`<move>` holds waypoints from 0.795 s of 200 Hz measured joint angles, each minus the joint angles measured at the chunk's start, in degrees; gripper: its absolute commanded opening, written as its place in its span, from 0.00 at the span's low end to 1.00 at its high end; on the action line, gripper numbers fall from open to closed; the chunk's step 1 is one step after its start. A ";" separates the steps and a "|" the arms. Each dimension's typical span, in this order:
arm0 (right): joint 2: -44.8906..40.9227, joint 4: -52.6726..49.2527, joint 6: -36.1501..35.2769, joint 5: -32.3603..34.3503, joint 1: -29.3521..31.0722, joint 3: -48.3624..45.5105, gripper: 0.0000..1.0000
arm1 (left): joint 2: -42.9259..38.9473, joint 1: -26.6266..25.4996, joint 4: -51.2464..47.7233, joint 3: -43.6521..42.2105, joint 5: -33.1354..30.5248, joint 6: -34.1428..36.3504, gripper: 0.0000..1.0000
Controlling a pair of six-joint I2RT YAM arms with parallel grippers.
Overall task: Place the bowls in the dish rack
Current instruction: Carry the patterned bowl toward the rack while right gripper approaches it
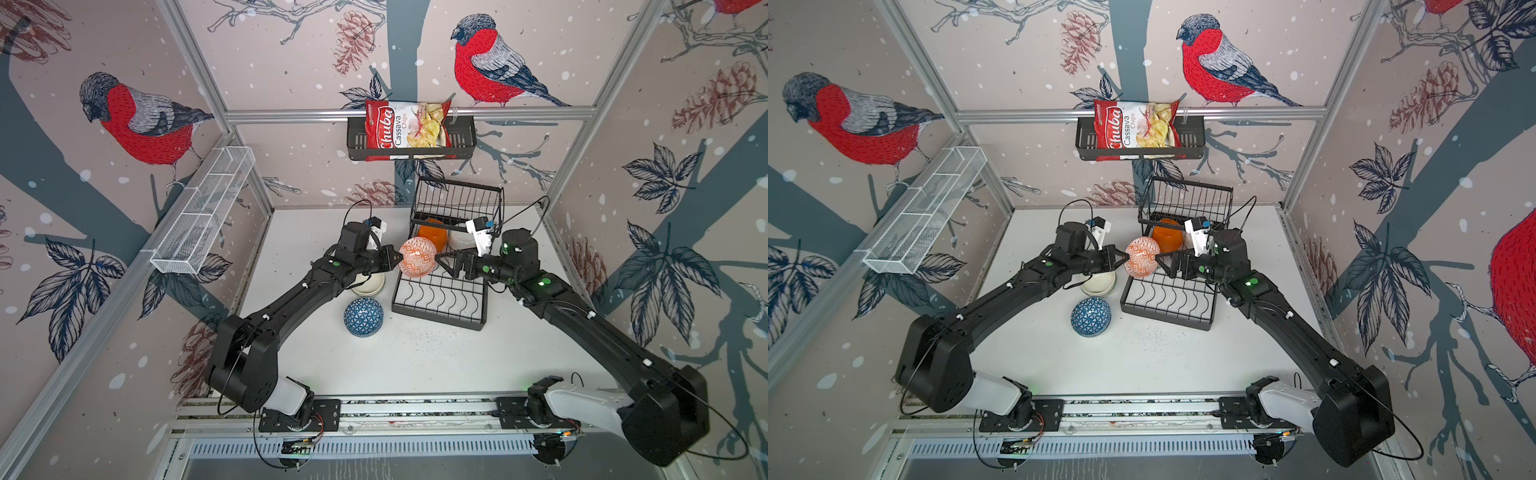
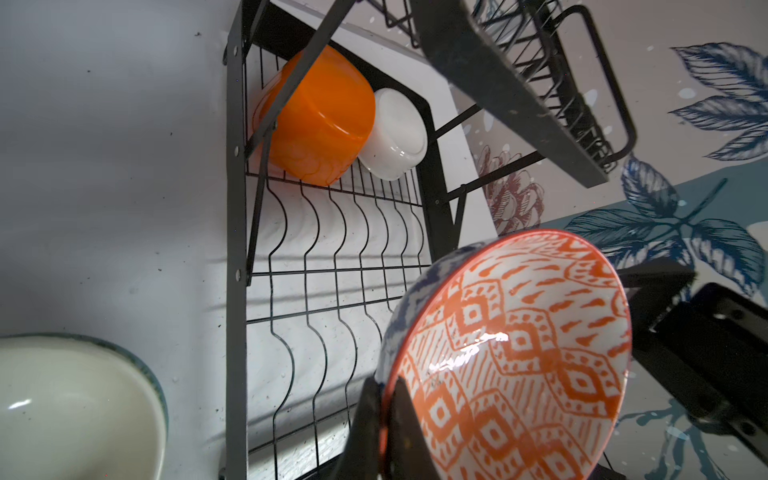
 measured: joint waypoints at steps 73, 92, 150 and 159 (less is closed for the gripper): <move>3.48 -8.70 -0.02 17.07 6.82 4.76 0.77 | 3.89 -4.00 -5.77 2.49 -10.38 2.34 0.00; 4.74 -10.97 -0.02 20.79 8.46 5.68 0.73 | 4.33 -4.42 -6.10 2.91 -11.58 3.23 0.00; 9.05 -13.92 0.17 28.20 11.34 7.91 0.60 | 5.01 -4.87 -7.06 3.56 -13.40 3.72 0.00; 9.44 -14.08 0.20 28.87 11.47 8.04 0.58 | 5.01 -4.94 -7.13 3.56 -13.68 3.78 0.00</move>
